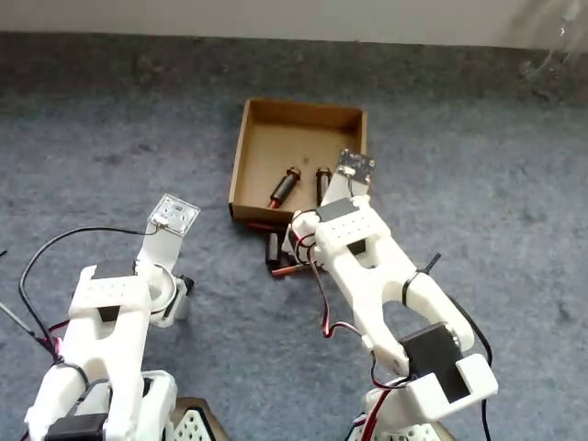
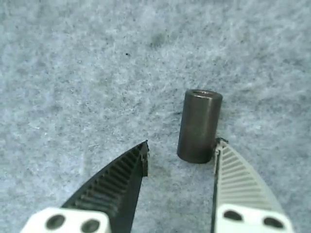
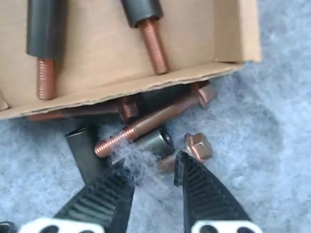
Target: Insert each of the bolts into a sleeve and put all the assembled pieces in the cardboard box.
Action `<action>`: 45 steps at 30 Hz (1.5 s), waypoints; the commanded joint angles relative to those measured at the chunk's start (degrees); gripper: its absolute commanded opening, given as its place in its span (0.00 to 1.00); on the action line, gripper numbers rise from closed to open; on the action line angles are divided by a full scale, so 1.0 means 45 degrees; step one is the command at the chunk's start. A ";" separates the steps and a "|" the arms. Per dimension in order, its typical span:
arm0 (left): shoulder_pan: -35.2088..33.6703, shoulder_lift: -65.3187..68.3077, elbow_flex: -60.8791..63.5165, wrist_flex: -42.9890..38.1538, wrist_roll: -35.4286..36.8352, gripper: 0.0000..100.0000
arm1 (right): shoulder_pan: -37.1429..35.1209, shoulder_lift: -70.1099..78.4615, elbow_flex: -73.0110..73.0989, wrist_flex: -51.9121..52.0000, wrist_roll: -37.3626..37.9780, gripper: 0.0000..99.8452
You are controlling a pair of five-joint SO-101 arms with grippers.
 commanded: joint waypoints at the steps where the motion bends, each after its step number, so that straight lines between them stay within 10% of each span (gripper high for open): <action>1: 0.0029 -0.0010 0.0283 -0.0156 0.0000 0.22 | 0.1123 -0.0068 0.0147 0.0654 -0.0078 0.11; 21: 0.0127 -0.0010 0.0244 -0.0156 -0.0039 0.22 | 0.3272 -0.0947 -0.0576 0.3116 0.6525 0.11; 45: -0.0068 -0.0029 -0.2862 0.2501 -0.0059 0.22 | 0.3194 -0.2471 0.1455 0.1709 0.7521 0.11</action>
